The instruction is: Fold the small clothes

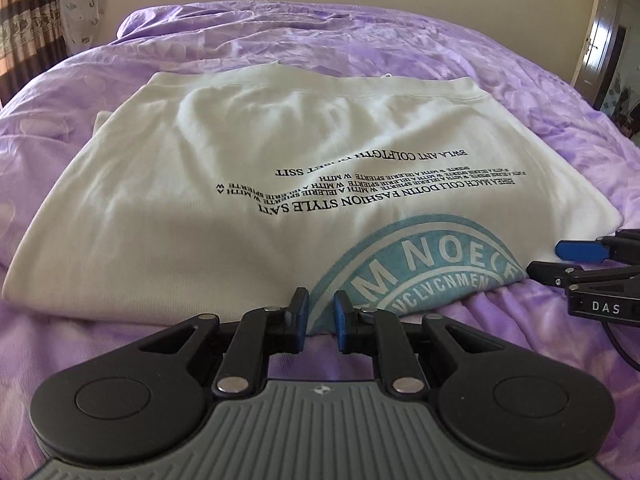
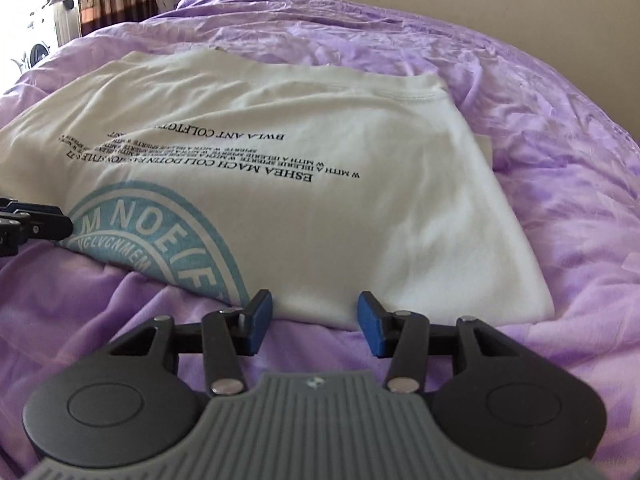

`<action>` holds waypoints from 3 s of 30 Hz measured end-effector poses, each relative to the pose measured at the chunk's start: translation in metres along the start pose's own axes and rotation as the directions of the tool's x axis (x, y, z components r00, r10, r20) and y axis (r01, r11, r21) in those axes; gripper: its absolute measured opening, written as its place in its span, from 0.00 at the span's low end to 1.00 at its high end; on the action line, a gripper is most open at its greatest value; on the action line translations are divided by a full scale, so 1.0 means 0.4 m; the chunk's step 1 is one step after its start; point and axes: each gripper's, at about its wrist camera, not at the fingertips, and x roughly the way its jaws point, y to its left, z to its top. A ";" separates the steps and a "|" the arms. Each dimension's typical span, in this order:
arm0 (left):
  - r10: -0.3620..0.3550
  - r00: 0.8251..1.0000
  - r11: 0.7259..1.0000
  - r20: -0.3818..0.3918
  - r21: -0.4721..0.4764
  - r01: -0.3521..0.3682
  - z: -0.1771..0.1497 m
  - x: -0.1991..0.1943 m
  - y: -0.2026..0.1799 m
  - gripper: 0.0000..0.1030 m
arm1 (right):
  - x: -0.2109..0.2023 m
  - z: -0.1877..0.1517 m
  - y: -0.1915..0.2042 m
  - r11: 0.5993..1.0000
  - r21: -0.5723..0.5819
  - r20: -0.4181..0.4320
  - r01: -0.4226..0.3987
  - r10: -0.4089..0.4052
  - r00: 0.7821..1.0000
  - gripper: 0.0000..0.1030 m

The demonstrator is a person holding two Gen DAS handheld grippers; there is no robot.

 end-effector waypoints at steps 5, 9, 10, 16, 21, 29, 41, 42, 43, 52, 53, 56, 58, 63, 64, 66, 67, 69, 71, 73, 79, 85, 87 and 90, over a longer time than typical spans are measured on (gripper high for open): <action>-0.033 0.999 0.999 0.031 -0.017 0.033 0.022 -0.044 0.007 0.17 | -0.036 0.014 -0.018 0.999 0.037 -0.002 -0.030 0.030 1.000 0.43; -0.073 0.995 0.996 0.071 -0.041 0.076 0.076 -0.074 0.005 0.17 | -0.099 0.042 -0.077 0.985 0.149 0.074 -0.085 0.074 0.995 0.52; -0.084 0.994 0.995 0.076 -0.039 0.087 0.093 -0.073 0.003 0.17 | -0.110 0.054 -0.099 0.979 0.182 0.094 -0.096 0.080 0.992 0.56; -0.150 0.988 0.988 0.029 -0.032 0.151 0.207 0.009 -0.009 0.17 | -0.103 0.142 -0.242 0.947 0.305 0.131 -0.099 0.062 0.989 0.63; -0.190 0.981 0.978 -0.050 -0.098 0.184 0.293 0.141 0.004 0.17 | -0.012 0.178 -0.376 0.881 0.454 0.102 -0.137 0.101 0.990 0.64; -0.167 0.980 0.974 -0.110 -0.171 0.147 0.384 0.317 0.041 0.17 | 0.168 0.194 -0.488 0.767 0.603 0.092 -0.221 0.209 0.974 0.64; -0.136 0.979 0.980 -0.152 -0.168 0.110 0.516 0.454 0.031 0.16 | 0.321 0.217 -0.569 0.618 0.700 0.158 -0.357 0.354 0.922 0.51; -0.139 0.980 0.980 -0.144 -0.165 0.114 0.517 0.445 0.029 0.16 | 0.330 0.214 -0.576 0.602 0.709 0.165 -0.367 0.364 0.917 0.51; -0.141 0.980 0.980 -0.139 -0.162 0.118 0.518 0.434 0.028 0.16 | 0.338 0.213 -0.582 0.587 0.717 0.172 -0.375 0.373 0.912 0.51; -0.166 0.980 0.981 -0.108 -0.119 0.153 0.552 0.399 -0.028 0.17 | 0.358 0.217 -0.588 0.552 0.723 0.207 -0.415 0.400 0.893 0.39; -0.159 0.982 0.983 -0.105 -0.113 0.147 0.554 0.407 -0.035 0.17 | 0.357 0.215 -0.589 0.552 0.725 0.207 -0.412 0.396 0.895 0.36; -0.144 0.981 0.986 -0.127 -0.108 0.131 0.559 0.445 -0.049 0.17 | 0.354 0.213 -0.589 0.555 0.722 0.212 -0.413 0.390 0.896 0.24; -0.115 0.987 0.989 -0.115 -0.108 0.103 0.567 0.467 -0.054 0.17 | 0.348 0.217 -0.587 0.571 0.710 0.216 -0.412 0.380 0.900 0.17; -0.095 0.988 0.987 -0.118 -0.137 0.079 0.591 0.509 -0.055 0.16 | 0.328 0.223 -0.582 0.598 0.678 0.243 -0.427 0.366 0.898 0.10; -0.092 0.989 0.987 -0.119 -0.139 0.075 0.593 0.510 -0.055 0.16 | 0.323 0.225 -0.582 0.603 0.672 0.249 -0.431 0.364 0.897 0.09; -0.093 0.989 0.987 -0.112 -0.143 0.076 0.596 0.496 -0.054 0.16 | 0.307 0.232 -0.579 0.613 0.660 0.259 -0.434 0.357 0.897 0.08; -0.092 0.991 0.986 -0.093 -0.144 0.078 0.597 0.481 -0.052 0.16 | 0.295 0.237 -0.575 0.620 0.653 0.265 -0.435 0.351 0.898 0.08; -0.085 0.994 0.989 -0.071 -0.125 0.075 0.602 0.446 -0.049 0.16 | 0.263 0.252 -0.562 0.642 0.633 0.276 -0.433 0.336 0.900 0.08; -0.069 0.996 0.994 -0.064 -0.095 0.063 0.610 0.406 -0.041 0.16 | 0.228 0.271 -0.545 0.671 0.608 0.277 -0.423 0.320 0.906 0.08; -0.061 0.997 0.996 -0.054 -0.074 0.057 0.618 0.358 -0.025 0.16 | 0.204 0.289 -0.531 0.696 0.600 0.263 -0.395 0.295 0.919 0.08; -0.046 0.999 0.996 -0.022 -0.077 0.044 0.619 0.225 0.042 0.16 | 0.121 0.364 -0.434 0.836 0.482 0.204 -0.262 0.184 0.962 0.07; -0.036 0.999 0.996 -0.015 -0.081 0.034 0.593 0.123 0.113 0.16 | 0.066 0.450 -0.348 0.866 0.437 0.191 -0.241 0.173 0.966 0.06; -0.031 1.000 0.997 -0.003 -0.072 0.031 0.585 0.084 0.140 0.16 | 0.051 0.481 -0.320 0.858 0.443 0.185 -0.260 0.197 0.963 0.06; -0.020 1.000 0.997 0.007 -0.073 0.020 0.577 0.029 0.188 0.16 | 0.040 0.532 -0.279 0.824 0.473 0.178 -0.310 0.255 0.950 0.06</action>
